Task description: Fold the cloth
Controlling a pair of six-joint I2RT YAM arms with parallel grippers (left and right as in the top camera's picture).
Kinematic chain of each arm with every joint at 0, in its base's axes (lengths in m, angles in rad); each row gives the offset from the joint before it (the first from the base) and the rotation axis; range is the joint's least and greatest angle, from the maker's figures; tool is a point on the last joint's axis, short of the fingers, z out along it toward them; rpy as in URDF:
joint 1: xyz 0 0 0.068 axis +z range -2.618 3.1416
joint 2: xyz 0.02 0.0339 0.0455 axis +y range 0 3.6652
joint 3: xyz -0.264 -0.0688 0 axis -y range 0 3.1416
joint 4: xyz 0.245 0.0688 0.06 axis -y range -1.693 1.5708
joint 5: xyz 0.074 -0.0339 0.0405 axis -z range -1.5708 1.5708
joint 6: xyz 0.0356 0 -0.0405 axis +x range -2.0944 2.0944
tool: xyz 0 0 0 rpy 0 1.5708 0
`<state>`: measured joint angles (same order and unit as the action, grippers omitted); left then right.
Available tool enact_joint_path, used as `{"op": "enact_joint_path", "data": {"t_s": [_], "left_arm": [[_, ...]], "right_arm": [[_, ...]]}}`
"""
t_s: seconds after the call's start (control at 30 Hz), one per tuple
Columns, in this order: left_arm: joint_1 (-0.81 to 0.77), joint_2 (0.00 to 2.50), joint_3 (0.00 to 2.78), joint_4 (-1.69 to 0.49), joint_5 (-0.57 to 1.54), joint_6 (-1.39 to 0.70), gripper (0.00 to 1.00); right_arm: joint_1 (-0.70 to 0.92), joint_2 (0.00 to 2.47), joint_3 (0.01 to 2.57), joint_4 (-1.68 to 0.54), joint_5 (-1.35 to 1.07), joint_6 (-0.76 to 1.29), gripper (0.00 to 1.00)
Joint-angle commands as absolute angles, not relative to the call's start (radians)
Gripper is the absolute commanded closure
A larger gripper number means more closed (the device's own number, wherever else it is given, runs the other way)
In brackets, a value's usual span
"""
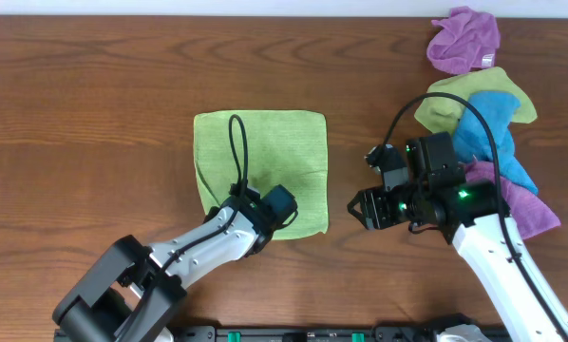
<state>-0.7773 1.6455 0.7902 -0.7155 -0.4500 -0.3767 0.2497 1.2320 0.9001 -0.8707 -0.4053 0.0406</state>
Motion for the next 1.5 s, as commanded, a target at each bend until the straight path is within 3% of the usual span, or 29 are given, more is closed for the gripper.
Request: {"op": "enact_joint_path", "data": {"t_s": [0.0,0.37,0.87,0.97,1.23,1.33,1.47], "left_arm": [[-0.779,1.647,0.776,-0.709,-0.492,-0.359,0.68],[-0.778,1.647,0.776,-0.736,-0.518,-0.49,0.75],[-0.778,1.647,0.776,-0.852,-0.458,-0.795,0.74],[-0.778,1.647,0.776,-0.852,-0.45,-0.839,0.68],[-0.759,1.634,0.832,-0.891,-0.367,-0.854,0.67],[-0.757,1.579,0.926,-0.969,-0.416,-0.854,0.67],[-0.744,1.463,1.003,-1.05,-0.52,-0.858,0.6]], "right_arm": [[0.241,1.222,0.896,-0.87,-0.42,0.028,0.45],[0.241,1.222,0.896,-0.871,-0.424,0.03,0.46],[0.241,1.222,0.896,-0.875,-0.424,0.029,0.46],[0.241,1.222,0.896,-0.875,-0.423,0.028,0.46],[0.241,1.222,0.896,-0.874,-0.422,0.009,0.47],[0.241,1.222,0.896,-0.868,-0.422,0.009,0.45],[0.236,1.212,0.9,-0.871,-0.419,0.01,0.47]]}}
